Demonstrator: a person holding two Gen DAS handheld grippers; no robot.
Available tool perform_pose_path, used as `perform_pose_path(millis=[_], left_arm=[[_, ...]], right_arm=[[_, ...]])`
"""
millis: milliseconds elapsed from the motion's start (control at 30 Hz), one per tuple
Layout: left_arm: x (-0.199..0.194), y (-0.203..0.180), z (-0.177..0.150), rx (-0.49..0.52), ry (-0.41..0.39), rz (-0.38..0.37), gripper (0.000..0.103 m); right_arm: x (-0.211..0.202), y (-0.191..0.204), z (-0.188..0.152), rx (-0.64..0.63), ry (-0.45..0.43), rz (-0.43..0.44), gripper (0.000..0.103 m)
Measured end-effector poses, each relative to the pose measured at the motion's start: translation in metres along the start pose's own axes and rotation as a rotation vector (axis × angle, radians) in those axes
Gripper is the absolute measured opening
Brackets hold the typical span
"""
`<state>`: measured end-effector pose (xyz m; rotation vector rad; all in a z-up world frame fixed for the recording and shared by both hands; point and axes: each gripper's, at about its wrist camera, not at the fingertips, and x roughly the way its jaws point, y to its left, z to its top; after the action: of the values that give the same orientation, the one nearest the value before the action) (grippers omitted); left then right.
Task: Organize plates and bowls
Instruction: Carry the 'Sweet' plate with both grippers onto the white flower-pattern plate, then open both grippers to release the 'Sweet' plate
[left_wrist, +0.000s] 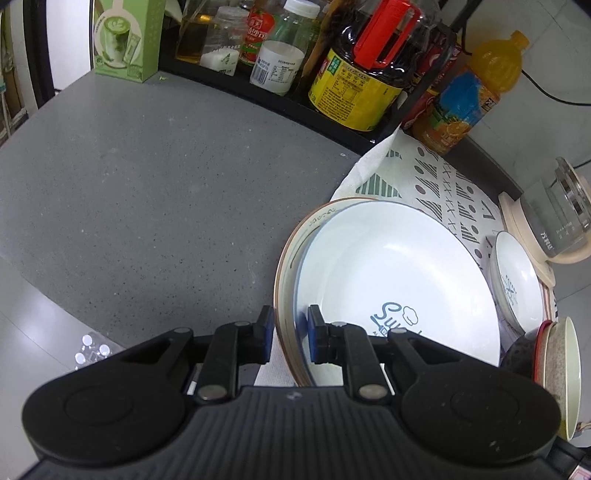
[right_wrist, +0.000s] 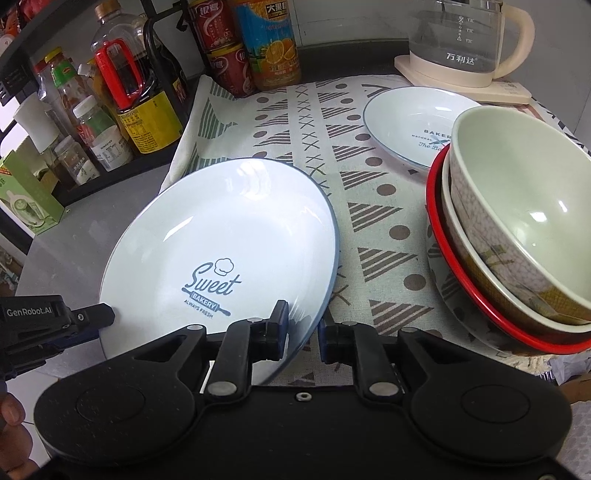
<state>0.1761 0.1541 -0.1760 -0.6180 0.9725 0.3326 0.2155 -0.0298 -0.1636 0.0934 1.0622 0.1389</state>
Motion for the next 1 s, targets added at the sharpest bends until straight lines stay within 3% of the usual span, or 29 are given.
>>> perform_pose_path(millis=[333,533,633,700,867,1000], left_arm=[[0.005,0.0,0.007,-0.007,0.014,0.023,0.015],[0.0,-0.006,0.011,-0.003,0.029,0.05,0.018],[-0.006,-0.01,0.013,0.004,0.011,0.052,0.03],[-0.011,-0.013,0.013,0.009,-0.003,0.051,0.045],[-0.023,-0.022,0.013,0.031,-0.019,0.038,0.066],[-0.034,-0.029,0.013,0.041,-0.036,0.018,0.074]], right_arm=[[0.012,0.004,0.003,-0.017,0.028,0.012,0.019],[0.006,-0.002,0.009,0.006,0.032,0.019,0.028],[-0.004,-0.005,0.014,0.016,0.007,0.046,0.043],[-0.009,-0.005,0.017,0.019,-0.012,0.056,0.053],[-0.024,-0.007,0.024,0.038,-0.055,0.092,0.064],[-0.04,-0.005,0.028,0.032,-0.106,0.112,0.079]])
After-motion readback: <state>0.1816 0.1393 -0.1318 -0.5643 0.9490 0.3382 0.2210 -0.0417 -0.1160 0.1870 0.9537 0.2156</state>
